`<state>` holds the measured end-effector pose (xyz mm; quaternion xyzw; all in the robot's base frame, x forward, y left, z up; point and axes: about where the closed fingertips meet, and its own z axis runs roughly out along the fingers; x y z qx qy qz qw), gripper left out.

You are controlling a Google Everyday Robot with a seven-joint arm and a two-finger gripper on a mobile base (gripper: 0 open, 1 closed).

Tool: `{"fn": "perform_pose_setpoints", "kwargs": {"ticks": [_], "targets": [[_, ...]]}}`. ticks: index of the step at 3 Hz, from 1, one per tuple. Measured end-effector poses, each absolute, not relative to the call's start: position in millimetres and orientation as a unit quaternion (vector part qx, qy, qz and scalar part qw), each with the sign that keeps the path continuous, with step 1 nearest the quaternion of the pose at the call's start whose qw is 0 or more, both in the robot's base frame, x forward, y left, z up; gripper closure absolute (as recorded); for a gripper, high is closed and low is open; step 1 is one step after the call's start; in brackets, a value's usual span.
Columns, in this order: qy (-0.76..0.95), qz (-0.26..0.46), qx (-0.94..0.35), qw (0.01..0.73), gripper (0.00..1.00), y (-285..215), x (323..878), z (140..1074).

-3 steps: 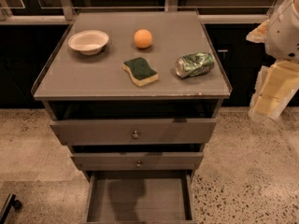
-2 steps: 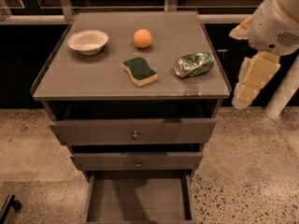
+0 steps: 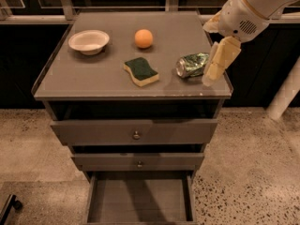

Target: Place sponge into bottom drawer

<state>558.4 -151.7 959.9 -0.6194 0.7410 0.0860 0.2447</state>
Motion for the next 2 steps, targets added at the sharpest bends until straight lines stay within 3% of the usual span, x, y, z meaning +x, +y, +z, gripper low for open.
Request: {"fn": "perform_pose_setpoints", "kwargs": {"ticks": [2], "targets": [[0.731, 0.11, -0.623, 0.257, 0.0, -124.3, 599.6, 951.5]]}}
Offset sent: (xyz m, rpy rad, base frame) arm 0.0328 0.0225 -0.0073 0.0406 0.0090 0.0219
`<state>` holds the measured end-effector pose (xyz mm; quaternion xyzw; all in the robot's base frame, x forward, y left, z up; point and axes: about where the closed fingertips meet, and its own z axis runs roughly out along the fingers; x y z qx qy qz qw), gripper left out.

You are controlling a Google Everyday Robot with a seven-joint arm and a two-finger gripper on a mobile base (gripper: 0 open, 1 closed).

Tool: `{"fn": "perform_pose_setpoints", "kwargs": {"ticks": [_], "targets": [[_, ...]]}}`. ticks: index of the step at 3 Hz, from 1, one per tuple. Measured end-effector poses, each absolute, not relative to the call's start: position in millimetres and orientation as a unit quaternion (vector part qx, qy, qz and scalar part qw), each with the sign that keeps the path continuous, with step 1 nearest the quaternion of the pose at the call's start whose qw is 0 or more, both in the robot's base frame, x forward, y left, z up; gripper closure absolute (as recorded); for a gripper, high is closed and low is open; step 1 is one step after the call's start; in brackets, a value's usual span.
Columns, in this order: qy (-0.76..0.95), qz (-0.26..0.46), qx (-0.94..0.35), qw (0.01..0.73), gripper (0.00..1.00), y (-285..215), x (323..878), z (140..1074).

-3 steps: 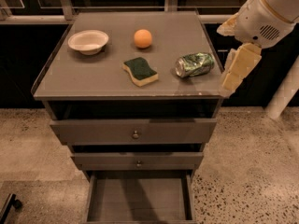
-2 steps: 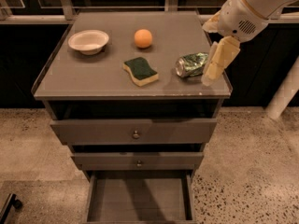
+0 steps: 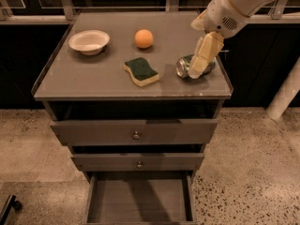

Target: Place sponge into bottom drawer

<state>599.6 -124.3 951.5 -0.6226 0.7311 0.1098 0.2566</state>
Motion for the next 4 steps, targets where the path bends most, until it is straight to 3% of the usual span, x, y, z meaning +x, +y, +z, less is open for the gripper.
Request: {"fn": "perform_pose_setpoints", "kwargs": {"ticks": [2, 4], "targets": [[0.746, 0.114, -0.582, 0.301, 0.0, -132.6, 605.9, 945.4], [0.722, 0.174, -0.572, 0.348, 0.0, -80.1, 672.1, 917.3]]}}
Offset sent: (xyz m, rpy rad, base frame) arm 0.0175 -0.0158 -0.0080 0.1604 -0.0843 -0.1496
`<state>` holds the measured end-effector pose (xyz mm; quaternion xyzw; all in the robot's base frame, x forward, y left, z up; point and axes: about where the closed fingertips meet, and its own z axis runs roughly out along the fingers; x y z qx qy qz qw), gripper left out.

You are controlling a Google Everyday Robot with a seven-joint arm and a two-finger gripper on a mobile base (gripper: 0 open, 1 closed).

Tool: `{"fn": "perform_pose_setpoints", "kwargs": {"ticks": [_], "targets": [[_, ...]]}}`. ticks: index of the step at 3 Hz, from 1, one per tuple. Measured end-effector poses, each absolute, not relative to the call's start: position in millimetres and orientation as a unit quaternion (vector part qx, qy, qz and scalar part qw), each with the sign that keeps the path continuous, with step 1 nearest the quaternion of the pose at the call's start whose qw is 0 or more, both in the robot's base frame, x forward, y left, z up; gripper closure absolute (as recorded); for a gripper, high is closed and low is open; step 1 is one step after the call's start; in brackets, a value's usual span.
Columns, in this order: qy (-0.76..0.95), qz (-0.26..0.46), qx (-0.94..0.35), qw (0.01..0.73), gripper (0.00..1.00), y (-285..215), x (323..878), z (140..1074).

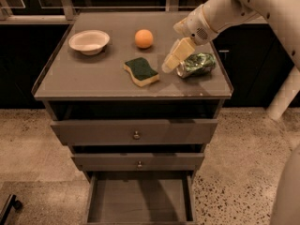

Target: Place sponge into bottom drawer

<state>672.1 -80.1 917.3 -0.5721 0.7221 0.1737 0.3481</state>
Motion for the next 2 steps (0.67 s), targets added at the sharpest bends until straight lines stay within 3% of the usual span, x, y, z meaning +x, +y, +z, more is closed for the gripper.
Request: {"fn": "perform_pose_setpoints", "kwargs": {"ticks": [2], "targets": [[0.694, 0.236, -0.59, 0.338, 0.0, -10.8, 705.9, 880.6]]}}
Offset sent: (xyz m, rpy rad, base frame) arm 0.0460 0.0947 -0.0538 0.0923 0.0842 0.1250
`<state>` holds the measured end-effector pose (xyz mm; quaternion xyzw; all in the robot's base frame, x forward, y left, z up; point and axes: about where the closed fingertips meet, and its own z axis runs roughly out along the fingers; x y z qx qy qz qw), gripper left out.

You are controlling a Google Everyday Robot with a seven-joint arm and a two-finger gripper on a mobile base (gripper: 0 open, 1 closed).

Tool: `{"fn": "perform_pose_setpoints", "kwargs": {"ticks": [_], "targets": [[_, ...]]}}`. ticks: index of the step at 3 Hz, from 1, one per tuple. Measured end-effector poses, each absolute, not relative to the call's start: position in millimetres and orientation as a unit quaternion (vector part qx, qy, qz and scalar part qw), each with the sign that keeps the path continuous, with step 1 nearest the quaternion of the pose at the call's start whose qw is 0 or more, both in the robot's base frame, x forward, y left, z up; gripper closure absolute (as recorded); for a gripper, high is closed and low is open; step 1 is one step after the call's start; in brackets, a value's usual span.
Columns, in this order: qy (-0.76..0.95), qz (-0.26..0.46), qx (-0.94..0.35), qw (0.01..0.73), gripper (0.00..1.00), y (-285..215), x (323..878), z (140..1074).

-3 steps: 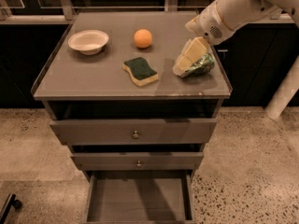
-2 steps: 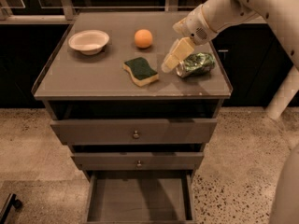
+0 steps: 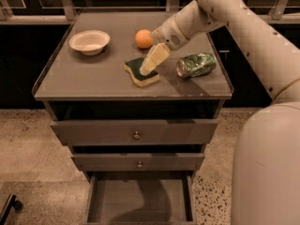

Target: Place sponge into bottom drawer

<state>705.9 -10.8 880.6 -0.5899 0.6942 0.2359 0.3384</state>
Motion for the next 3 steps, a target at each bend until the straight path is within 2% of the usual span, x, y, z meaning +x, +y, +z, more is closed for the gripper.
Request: {"fn": "perform_pose_setpoints", "kwargs": {"ticks": [3], "targets": [[0.729, 0.213, -0.563, 0.326, 0.0, -7.6, 701.5, 837.8]]}}
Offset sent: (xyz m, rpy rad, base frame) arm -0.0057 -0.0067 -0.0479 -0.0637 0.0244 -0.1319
